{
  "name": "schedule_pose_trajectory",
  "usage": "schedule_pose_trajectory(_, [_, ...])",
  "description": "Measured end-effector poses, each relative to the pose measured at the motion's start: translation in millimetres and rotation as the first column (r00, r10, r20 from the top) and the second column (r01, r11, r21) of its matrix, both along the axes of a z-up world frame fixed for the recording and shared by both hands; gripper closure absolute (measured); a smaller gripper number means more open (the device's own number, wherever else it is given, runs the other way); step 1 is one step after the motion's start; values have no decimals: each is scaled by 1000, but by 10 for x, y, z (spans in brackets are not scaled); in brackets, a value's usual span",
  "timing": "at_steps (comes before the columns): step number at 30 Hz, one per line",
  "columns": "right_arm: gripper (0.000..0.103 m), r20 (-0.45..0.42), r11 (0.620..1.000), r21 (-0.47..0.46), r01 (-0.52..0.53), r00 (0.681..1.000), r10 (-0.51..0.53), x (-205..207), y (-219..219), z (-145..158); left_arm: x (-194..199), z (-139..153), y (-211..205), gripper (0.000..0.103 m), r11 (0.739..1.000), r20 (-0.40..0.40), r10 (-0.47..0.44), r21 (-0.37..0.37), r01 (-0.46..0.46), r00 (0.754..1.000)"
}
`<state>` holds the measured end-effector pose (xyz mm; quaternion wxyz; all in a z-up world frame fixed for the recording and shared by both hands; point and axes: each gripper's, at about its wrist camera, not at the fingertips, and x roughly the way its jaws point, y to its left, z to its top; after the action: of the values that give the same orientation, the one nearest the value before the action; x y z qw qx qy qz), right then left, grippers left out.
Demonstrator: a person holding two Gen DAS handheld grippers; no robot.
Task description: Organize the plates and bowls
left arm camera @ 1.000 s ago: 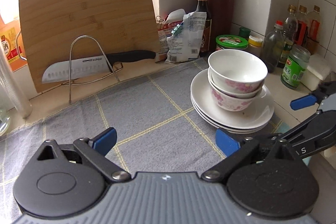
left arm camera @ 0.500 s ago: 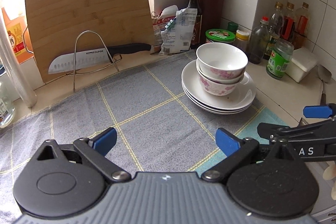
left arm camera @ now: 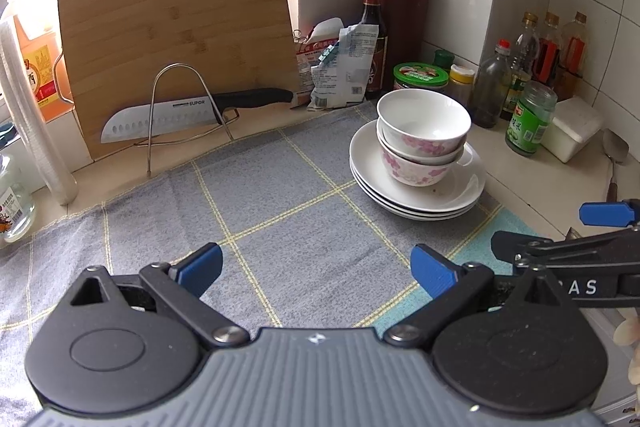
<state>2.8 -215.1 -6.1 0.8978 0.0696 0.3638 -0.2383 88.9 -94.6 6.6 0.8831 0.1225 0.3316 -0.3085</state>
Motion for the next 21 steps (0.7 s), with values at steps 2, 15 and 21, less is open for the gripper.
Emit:
schedule_pose_trajectory(2, [0,2,1000,-1,1,1000,-1,-3,2,4,-3,2,3,3,1000,-1,0,-1,0,1000])
schedule_pose_trajectory(15, [0,6,1000,-12,26,1000,-26,-60,-32,32,-31,26,-58,3,1000,-2,-14,-1,14,1000])
schedule_pose_trajectory(21, [0,2,999,-16,31,1000,-31,-56,-27,39,-31,28,-63,3,1000,-1,-13,-1,13,1000])
